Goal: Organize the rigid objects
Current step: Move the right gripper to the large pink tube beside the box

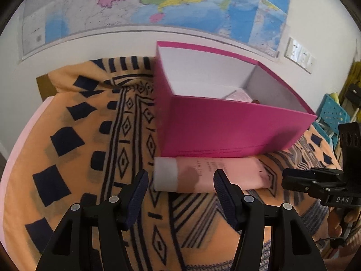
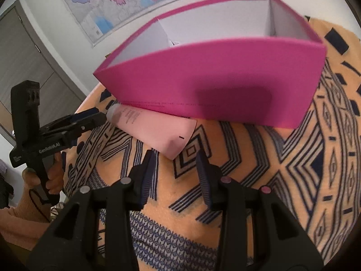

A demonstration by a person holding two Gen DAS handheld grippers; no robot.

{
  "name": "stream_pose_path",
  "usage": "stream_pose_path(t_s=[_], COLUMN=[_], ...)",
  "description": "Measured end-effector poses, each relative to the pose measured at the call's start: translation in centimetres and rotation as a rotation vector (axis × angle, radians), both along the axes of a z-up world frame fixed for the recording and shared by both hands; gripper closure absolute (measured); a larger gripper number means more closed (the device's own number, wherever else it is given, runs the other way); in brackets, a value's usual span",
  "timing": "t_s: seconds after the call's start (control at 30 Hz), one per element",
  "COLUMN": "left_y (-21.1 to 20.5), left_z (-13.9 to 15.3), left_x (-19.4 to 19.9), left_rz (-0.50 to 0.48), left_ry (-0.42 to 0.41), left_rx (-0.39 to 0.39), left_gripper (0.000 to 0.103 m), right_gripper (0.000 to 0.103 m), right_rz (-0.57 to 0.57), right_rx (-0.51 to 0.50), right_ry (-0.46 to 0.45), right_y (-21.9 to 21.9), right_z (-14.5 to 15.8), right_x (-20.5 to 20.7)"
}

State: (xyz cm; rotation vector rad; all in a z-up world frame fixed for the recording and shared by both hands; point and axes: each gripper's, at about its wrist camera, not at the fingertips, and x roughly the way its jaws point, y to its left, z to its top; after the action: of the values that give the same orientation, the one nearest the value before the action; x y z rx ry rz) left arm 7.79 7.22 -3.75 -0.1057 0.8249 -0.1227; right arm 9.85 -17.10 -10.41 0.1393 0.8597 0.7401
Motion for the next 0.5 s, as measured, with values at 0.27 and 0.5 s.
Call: stream_pose_path(t_s=[0.27,0.5], left_y=[0.7,0.2], left_z=[-1.5,-2.0], left_x=[1.4,2.2], left_rz=[-0.009,-0.043], left_ry=[0.054,0.071], left_rx=[-0.021,-0.058], left_gripper=[0.042,0.042], right_gripper=[0.063,0.063], right_rz=[-0.032,-0.046], right_rx=[-0.003,0.011], right_ry=[0.03,0.044], right_y=[1.3,1.9], right_z=[-1.0,-1.2], right_x=[1.4,2.2])
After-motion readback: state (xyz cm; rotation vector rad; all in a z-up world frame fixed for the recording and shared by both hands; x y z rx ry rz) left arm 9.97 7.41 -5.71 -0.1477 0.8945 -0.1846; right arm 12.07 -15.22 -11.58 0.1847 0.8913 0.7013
